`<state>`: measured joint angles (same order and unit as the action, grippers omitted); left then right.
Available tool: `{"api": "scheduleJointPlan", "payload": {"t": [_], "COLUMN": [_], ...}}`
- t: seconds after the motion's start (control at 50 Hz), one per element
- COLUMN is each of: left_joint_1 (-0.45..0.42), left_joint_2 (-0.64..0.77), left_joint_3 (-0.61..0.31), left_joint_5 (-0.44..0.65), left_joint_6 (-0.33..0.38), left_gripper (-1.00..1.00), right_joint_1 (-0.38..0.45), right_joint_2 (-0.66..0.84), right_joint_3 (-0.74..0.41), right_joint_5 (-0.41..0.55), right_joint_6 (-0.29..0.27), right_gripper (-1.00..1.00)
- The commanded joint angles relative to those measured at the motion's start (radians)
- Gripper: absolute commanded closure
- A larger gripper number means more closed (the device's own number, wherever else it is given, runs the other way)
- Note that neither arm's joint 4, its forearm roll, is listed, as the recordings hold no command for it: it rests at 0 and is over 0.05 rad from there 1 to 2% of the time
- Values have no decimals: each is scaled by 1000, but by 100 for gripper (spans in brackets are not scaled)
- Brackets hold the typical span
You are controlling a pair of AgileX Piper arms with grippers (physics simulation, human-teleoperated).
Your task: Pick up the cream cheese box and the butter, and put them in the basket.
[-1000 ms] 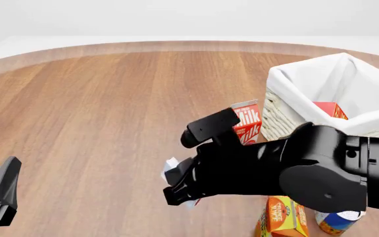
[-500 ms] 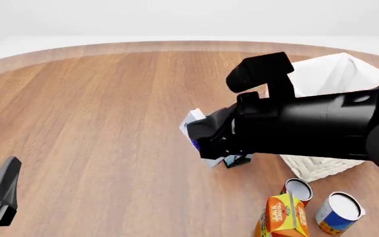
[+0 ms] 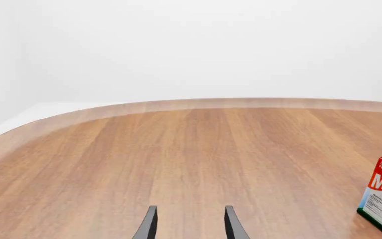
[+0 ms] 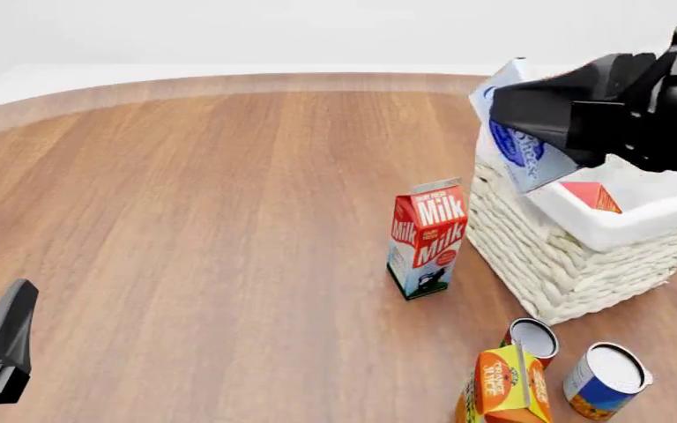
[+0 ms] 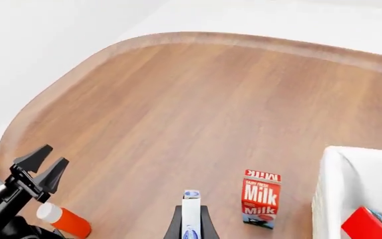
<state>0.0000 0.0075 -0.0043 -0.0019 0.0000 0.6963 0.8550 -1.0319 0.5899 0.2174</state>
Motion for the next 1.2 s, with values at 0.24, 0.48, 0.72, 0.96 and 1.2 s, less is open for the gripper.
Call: {"api": "scheduleJointPlan", "payload": {"t": [0.24,0.48,0.72,0.96,1.2], "left_joint_1": [0,0,0,0,0], "left_joint_2": [0,0,0,0,0], "left_joint_3": [0,0,0,0,0], "left_joint_5": [0,0,0,0,0], "left_joint_6": [0,0,0,0,0], "left_gripper": [-100,-100,-100,-100,-100], "right_joint_1": [-265,-390,-510,-621,-661], "right_joint_2": [-153,-178,-165,-115,-38], "right_joint_3": [-40,-47,-27,27,35], "right_joint_5": [80,92,62,-32,-92], "right_joint_6": [-10,-5,8,27,23], "right_gripper": [100,100,100,100,100]}}
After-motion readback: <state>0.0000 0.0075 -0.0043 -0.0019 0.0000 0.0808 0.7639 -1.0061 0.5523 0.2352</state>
